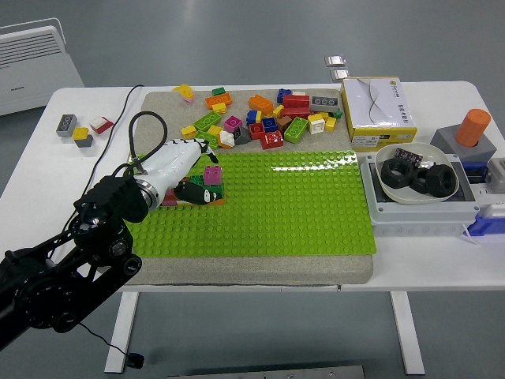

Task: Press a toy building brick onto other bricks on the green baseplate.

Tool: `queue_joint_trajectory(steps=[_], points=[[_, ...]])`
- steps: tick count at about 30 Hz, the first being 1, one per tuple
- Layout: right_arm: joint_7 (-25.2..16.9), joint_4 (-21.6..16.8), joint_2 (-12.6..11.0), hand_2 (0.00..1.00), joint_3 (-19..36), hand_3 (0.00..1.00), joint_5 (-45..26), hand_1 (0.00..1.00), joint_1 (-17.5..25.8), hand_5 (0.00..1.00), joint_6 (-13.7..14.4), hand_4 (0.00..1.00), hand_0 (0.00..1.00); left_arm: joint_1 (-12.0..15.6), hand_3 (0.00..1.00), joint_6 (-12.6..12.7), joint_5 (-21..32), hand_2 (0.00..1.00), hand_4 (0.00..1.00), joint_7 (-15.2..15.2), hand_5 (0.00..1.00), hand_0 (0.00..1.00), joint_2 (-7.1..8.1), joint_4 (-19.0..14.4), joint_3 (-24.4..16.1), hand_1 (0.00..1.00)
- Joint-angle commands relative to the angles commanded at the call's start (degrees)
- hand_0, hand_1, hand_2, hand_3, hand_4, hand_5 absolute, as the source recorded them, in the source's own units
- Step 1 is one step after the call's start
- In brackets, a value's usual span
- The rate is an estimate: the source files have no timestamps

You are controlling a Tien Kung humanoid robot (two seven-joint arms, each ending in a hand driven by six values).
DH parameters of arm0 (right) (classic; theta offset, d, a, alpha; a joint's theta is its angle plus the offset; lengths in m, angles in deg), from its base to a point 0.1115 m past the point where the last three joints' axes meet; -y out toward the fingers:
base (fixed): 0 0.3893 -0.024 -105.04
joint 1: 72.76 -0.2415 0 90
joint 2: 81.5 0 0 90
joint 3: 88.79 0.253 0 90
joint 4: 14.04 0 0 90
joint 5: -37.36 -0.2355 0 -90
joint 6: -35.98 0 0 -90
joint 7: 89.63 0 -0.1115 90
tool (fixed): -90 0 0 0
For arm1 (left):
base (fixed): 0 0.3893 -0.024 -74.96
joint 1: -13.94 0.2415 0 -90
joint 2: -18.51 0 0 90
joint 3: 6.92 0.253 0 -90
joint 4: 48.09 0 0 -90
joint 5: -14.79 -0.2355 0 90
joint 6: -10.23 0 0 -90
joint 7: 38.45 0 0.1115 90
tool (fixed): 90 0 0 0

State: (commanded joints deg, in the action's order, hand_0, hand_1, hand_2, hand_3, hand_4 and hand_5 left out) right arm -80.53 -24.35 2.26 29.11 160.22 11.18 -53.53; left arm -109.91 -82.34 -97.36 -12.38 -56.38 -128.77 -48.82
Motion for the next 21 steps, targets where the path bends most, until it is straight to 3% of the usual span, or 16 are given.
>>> queue_joint_trajectory(steps=[21], points=[[0.0, 0.0, 0.1, 0.719, 0.1, 0.686, -0.2, 0.675, 0.0, 0.781, 0.1, 0.724, 0.519, 0.8, 0.683, 0.5, 1.7, 0.969, 0.934, 0.2, 0.32, 0.998, 0.48, 0.4, 0.6, 0.969]])
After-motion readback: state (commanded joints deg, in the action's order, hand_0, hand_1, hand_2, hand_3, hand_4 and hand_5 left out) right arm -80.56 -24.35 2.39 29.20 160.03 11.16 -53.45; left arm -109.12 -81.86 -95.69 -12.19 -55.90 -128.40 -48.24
